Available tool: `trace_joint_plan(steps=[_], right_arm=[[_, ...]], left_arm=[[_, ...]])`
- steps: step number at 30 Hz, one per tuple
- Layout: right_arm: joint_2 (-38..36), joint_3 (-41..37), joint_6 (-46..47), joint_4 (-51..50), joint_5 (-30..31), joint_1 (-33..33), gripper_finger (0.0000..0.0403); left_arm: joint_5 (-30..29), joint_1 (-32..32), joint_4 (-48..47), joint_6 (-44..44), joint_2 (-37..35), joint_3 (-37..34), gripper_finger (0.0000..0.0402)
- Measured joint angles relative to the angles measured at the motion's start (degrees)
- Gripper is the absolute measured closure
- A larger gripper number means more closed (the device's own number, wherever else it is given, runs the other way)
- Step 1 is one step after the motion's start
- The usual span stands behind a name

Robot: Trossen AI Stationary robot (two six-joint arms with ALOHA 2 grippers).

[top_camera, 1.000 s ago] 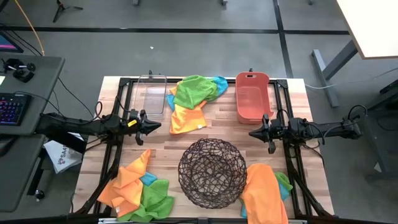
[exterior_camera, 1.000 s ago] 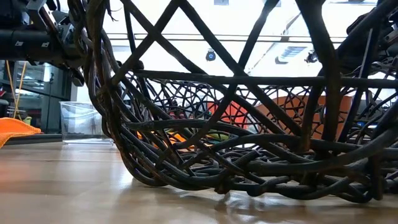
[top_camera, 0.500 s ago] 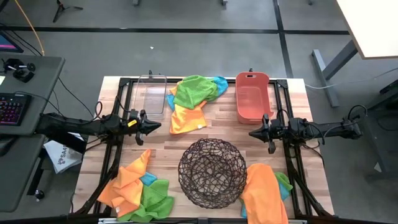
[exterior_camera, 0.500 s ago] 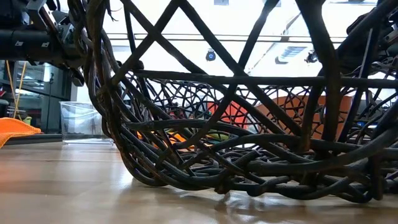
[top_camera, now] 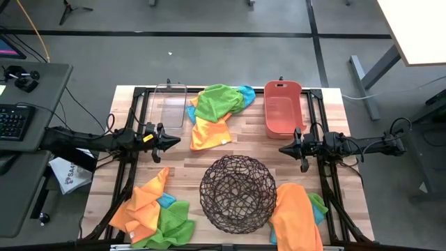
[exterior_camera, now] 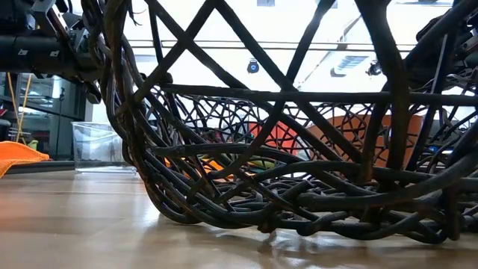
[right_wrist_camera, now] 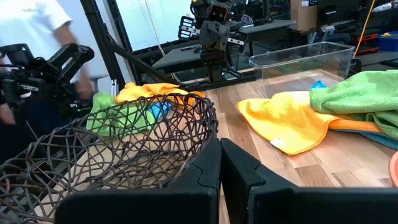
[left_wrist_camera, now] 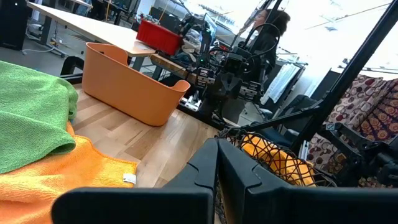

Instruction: Sort microfiber towel by color & place in baskets

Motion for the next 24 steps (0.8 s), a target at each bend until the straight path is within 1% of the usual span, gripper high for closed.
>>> trace_joint_plan(steps=[20, 24], right_arm=[[0.0, 0.0, 0.0, 0.0, 0.0, 0.0, 0.0402], [0.0, 0.0, 0.0, 0.0, 0.0, 0.0, 0.0402]], left_arm=[[0.0, 0.0, 0.0, 0.0, 0.0, 0.0, 0.0401], [-0.4, 0.0, 2.5, -3.6, 0.0, 0.0, 0.0401]])
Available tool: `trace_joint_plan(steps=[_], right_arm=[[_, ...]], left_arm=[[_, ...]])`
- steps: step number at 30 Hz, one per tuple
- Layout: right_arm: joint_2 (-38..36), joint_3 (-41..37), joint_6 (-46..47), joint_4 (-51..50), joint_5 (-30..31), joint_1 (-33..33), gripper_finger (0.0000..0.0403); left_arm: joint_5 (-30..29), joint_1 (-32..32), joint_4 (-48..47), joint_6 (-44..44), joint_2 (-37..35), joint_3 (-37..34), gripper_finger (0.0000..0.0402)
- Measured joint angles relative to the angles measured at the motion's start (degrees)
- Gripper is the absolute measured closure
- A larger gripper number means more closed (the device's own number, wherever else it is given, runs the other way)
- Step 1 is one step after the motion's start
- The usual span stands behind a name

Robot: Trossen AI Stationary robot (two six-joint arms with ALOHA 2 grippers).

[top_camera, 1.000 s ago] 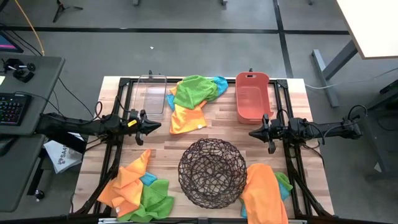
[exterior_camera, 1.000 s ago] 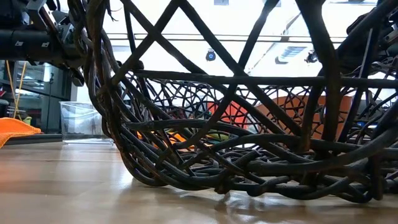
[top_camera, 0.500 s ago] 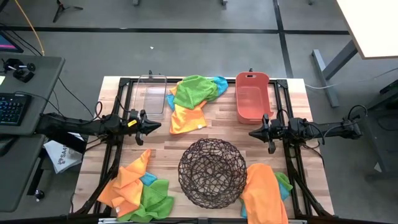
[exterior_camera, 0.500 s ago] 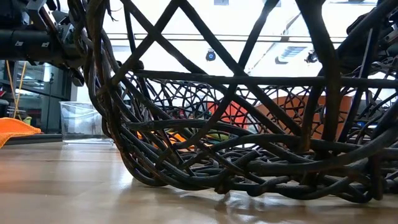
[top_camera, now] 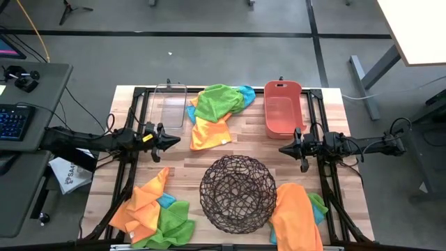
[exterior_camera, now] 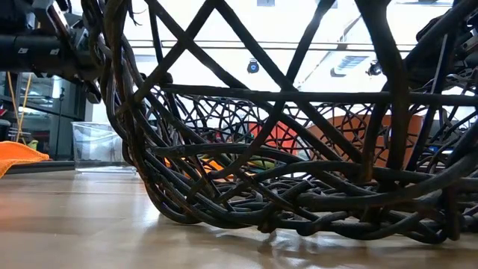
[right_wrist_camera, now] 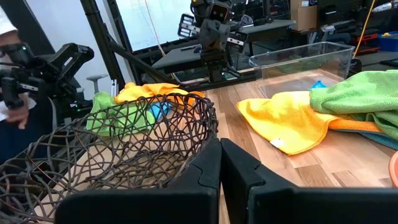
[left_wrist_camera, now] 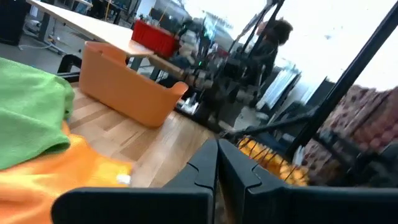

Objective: Sort microfiber towel by color & place in baskets
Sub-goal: Put the top orange towel into the transparent bin

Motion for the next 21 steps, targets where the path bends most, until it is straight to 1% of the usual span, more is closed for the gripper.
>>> trace_joint_plan(steps=[3, 6, 7, 8, 10, 11, 12, 13, 15, 17, 18, 19, 20, 21], right_arm=[[0.0, 0.0, 0.0, 0.0, 0.0, 0.0, 0.0402], [0.0, 0.0, 0.0, 0.0, 0.0, 0.0, 0.0402], [0.0, 0.0, 0.0, 0.0, 0.0, 0.0, 0.0402], [0.0, 0.0, 0.0, 0.0, 0.0, 0.0, 0.0402], [0.0, 0.0, 0.0, 0.0, 0.0, 0.0, 0.0402], [0.0, 0.0, 0.0, 0.0, 0.0, 0.0, 0.0402], [0.0, 0.0, 0.0, 0.0, 0.0, 0.0, 0.0402], [0.0, 0.0, 0.0, 0.0, 0.0, 0.0, 0.0402], [0.0, 0.0, 0.0, 0.0, 0.0, 0.0, 0.0402], [0.0, 0.0, 0.0, 0.0, 0.0, 0.0, 0.0402], [0.0, 0.0, 0.0, 0.0, 0.0, 0.0, 0.0402], [0.0, 0.0, 0.0, 0.0, 0.0, 0.0, 0.0402], [0.0, 0.0, 0.0, 0.0, 0.0, 0.0, 0.0402], [0.0, 0.0, 0.0, 0.0, 0.0, 0.0, 0.0402]], left_arm=[[-1.2, 0.0, 3.7, -2.6, 0.0, 0.0, 0.0401], [-5.8, 0.0, 9.7, -9.0, 0.0, 0.2, 0.0401], [-9.2, 0.0, 11.9, -11.7, 0.0, 0.4, 0.0401], [-14.0, 0.0, 13.6, -14.2, 0.2, 0.6, 0.0401], [-26.4, 0.1, 14.7, -20.9, 2.0, 1.8, 0.0401], [-31.1, 0.2, 14.4, -23.7, 3.6, 3.0, 0.0401], [-33.8, 0.5, 14.2, -24.5, 5.4, 4.5, 0.0401], [-34.7, 1.1, 14.3, -23.4, 7.6, 6.5, 0.0401], [-33.1, 2.5, 14.9, -19.0, 13.8, 12.1, 0.0401], [-29.1, 3.9, 14.5, -14.7, 21.4, 19.0, 0.0401], [-26.0, 4.6, 14.3, -11.2, 25.5, 23.0, 0.0401], [-22.2, 5.3, 12.6, -6.7, 29.2, 27.0, 0.0401], [-18.5, 6.2, 8.8, -2.7, 32.3, 31.1, 0.0401], [-15.6, 7.1, 1.9, -0.5, 35.0, 35.7, 0.0401]])
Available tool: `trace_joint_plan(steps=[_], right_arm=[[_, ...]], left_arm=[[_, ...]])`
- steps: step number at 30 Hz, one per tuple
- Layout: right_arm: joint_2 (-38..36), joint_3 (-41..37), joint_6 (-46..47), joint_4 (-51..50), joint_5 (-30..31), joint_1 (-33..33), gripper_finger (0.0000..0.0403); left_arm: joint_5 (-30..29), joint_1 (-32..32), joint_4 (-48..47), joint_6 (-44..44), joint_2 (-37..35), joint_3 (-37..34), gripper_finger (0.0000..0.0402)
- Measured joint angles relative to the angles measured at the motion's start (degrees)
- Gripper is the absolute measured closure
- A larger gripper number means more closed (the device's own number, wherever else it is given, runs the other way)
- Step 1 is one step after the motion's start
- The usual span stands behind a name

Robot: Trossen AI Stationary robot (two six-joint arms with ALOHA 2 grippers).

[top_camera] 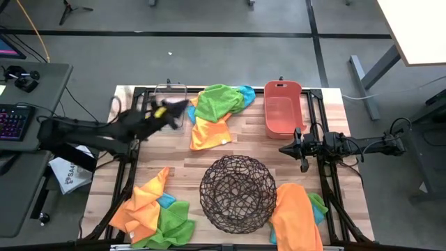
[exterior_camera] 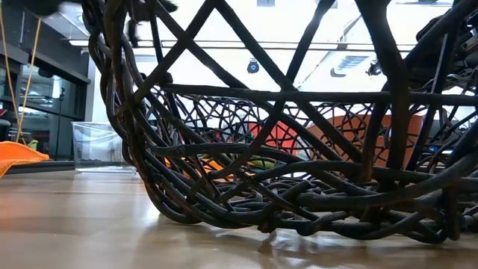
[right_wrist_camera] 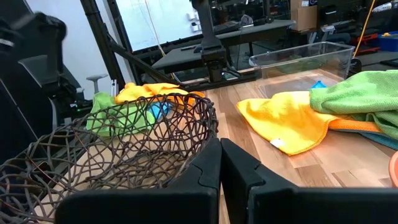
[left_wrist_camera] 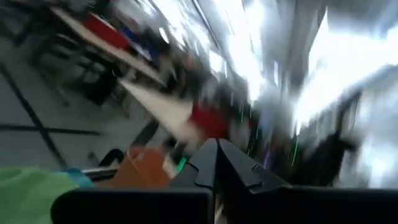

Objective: Sort microfiber towel by color & place in baskets
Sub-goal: Put the top orange towel into the transparent bin

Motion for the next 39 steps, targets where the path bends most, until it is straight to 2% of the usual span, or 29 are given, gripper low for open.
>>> trace_joint_plan(steps=[2, 5, 7, 9, 14, 20, 27, 34, 39], right_arm=[[0.0, 0.0, 0.0, 0.0, 0.0, 0.0, 0.0402], [0.0, 0.0, 0.0, 0.0, 0.0, 0.0, 0.0402], [0.0, 0.0, 0.0, 0.0, 0.0, 0.0, 0.0402], [0.0, 0.0, 0.0, 0.0, 0.0, 0.0, 0.0402], [0.0, 0.0, 0.0, 0.0, 0.0, 0.0, 0.0402], [0.0, 0.0, 0.0, 0.0, 0.0, 0.0, 0.0402], [0.0, 0.0, 0.0, 0.0, 0.0, 0.0, 0.0402], [0.0, 0.0, 0.0, 0.0, 0.0, 0.0, 0.0402], [0.0, 0.0, 0.0, 0.0, 0.0, 0.0, 0.0402]], left_arm=[[2.6, 2.5, -20.7, -1.2, 4.4, 9.7, 0.0399], [3.4, 5.8, -52.2, -3.3, 11.7, 21.8, 0.0385], [3.7, 7.3, -64.6, -3.4, 16.1, 26.4, 0.0368], [5.0, 8.2, -70.0, -3.0, 19.5, 28.5, 0.0346], [17.6, 10.6, -70.7, 3.4, 27.1, 28.8, 0.0284], [23.7, 15.3, -71.1, 11.9, 37.3, 30.9, 0.0223], [24.9, 18.6, -73.5, 12.9, 43.8, 36.7, 0.0196], [24.8, 18.6, -75.2, 18.8, 47.6, 36.9, 0.0199], [24.4, 17.9, -76.0, 19.7, 48.6, 36.9, 0.0199]])
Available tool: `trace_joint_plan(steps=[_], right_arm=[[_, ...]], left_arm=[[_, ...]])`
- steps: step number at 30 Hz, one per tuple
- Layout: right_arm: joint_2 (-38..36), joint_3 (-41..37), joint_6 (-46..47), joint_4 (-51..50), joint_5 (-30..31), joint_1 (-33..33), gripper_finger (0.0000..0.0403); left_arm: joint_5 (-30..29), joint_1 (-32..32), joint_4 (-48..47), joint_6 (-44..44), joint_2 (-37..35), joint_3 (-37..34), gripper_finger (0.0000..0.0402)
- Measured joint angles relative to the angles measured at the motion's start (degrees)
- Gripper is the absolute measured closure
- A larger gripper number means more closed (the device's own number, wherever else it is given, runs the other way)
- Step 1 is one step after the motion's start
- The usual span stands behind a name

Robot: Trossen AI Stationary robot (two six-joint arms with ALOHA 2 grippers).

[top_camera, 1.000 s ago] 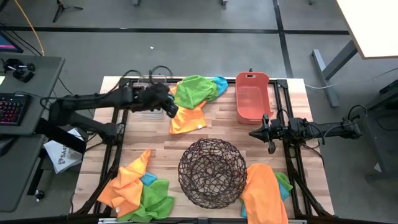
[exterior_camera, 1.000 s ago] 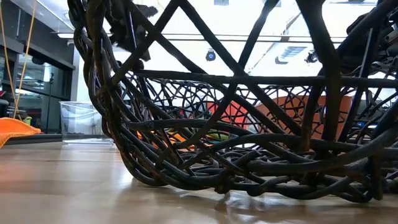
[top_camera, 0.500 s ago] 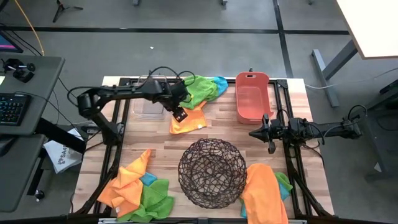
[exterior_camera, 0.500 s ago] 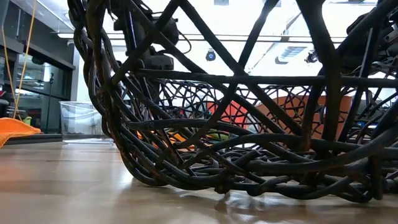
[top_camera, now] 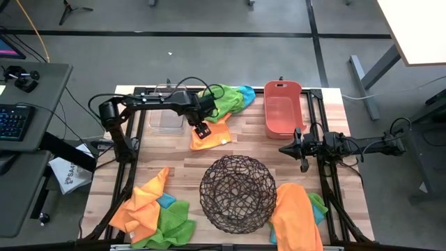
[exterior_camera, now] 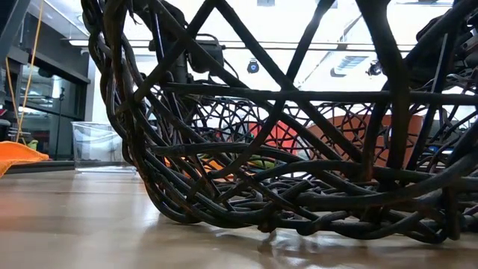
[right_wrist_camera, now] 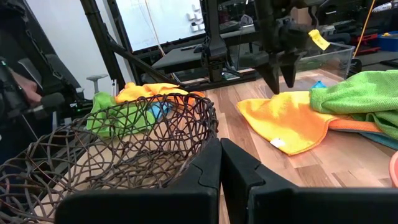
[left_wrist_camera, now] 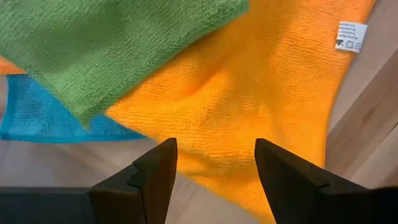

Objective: Sort microfiber towel by color & place in baskets
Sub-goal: Put the top orange towel into the transparent bin

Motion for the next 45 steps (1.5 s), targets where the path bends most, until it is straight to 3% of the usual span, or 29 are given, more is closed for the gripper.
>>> trace_joint_plan(steps=[6, 13, 23, 45], right_arm=[[0.0, 0.0, 0.0, 0.0, 0.0, 0.0, 0.0402], [0.0, 0.0, 0.0, 0.0, 0.0, 0.0, 0.0402], [0.0, 0.0, 0.0, 0.0, 0.0, 0.0, 0.0402], [0.0, 0.0, 0.0, 0.0, 0.0, 0.0, 0.0402]], left_arm=[[-5.3, -0.7, 0.1, -0.6, 0.1, 0.0, 0.0199], [-3.7, -1.7, 0.1, -2.8, 0.2, 0.0, 0.0199], [-9.2, -5.0, -1.0, 6.2, 0.2, 0.0, 0.0200], [-6.9, -3.9, -2.4, 2.0, 4.5, 0.4, 0.0200]])
